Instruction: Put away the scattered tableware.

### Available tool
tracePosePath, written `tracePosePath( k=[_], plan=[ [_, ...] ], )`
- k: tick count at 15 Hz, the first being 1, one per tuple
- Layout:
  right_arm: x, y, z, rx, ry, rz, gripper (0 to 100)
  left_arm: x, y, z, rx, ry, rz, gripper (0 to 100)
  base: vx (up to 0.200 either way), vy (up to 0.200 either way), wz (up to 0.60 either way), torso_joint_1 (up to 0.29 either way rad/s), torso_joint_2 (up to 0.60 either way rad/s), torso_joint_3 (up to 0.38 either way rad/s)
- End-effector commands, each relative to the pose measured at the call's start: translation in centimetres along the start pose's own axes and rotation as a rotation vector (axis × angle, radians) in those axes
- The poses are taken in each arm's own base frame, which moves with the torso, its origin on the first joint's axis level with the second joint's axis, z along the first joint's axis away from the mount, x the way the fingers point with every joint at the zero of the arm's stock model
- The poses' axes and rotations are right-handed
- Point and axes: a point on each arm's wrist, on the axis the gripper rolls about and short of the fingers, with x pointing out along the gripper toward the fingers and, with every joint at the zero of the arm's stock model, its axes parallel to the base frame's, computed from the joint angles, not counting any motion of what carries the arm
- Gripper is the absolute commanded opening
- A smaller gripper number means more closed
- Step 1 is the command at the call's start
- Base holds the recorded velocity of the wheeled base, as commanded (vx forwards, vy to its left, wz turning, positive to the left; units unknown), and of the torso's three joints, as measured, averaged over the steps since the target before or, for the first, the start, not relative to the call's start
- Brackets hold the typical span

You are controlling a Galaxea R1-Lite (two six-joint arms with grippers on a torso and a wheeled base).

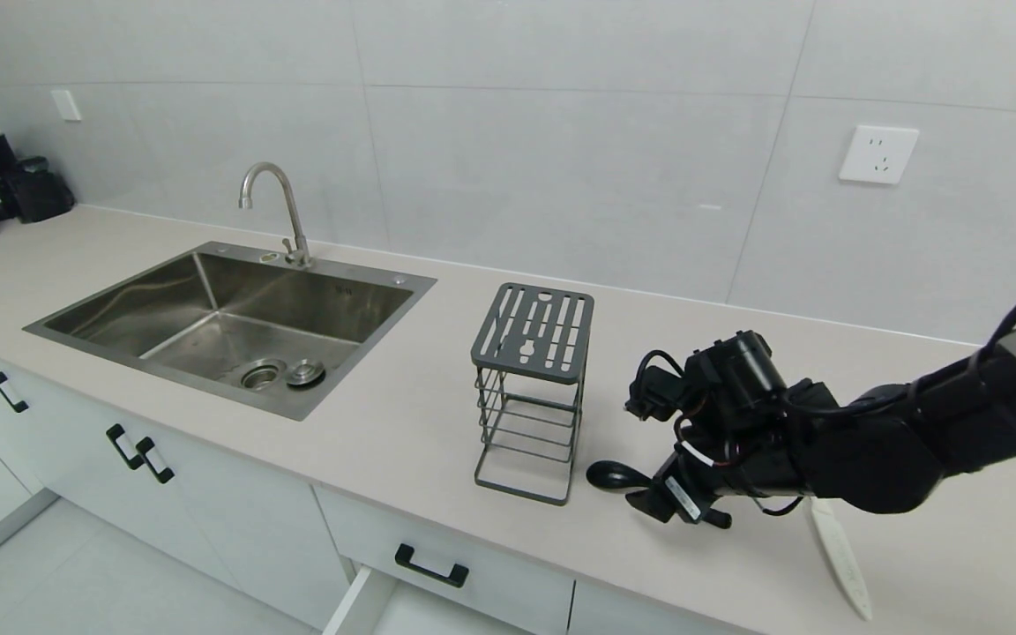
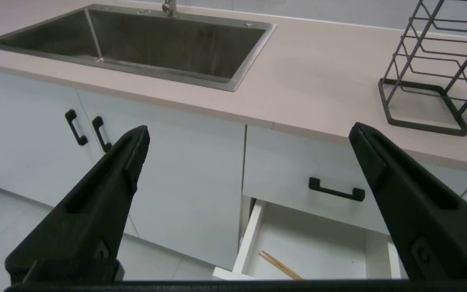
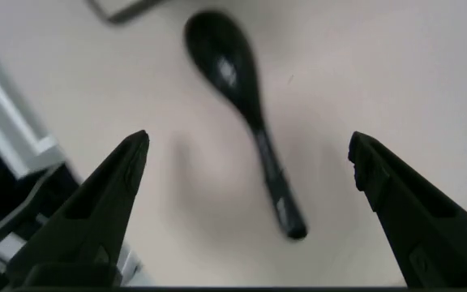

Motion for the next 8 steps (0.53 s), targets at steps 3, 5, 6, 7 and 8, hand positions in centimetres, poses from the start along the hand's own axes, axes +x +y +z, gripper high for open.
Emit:
tracePosePath(
  k=[3,5,6,7,8],
  plan=[
    [1.8,-1.0,-1.4,0.027,0.063,0.0,100,0.0,0.0,0.0,-0.001,0.001,-0.001,100,0.0,0.0,0.0,0.0,0.0,0.0],
    [2.5,-0.9,-1.7,0.026,0.073,0.034,100,0.0,0.0,0.0,-0.001,0.001,0.001,100,0.0,0.0,0.0,0.0,0.0,0.0],
    [3.0,-0.9,-1.6,0.026,0.072,0.039,100,0.0,0.0,0.0,-0.001,0.001,-0.001,100,0.0,0.0,0.0,0.0,0.0,0.0],
    [3.5,-0.8,-1.5,0.026,0.065,0.044,100,0.0,0.0,0.0,-0.001,0.001,0.001,100,0.0,0.0,0.0,0.0,0.0,0.0],
    [3.6,-0.8,-1.5,0.027,0.062,0.051,100,0.0,0.0,0.0,-0.001,0.001,0.001,100,0.0,0.0,0.0,0.0,0.0,0.0]
  ],
)
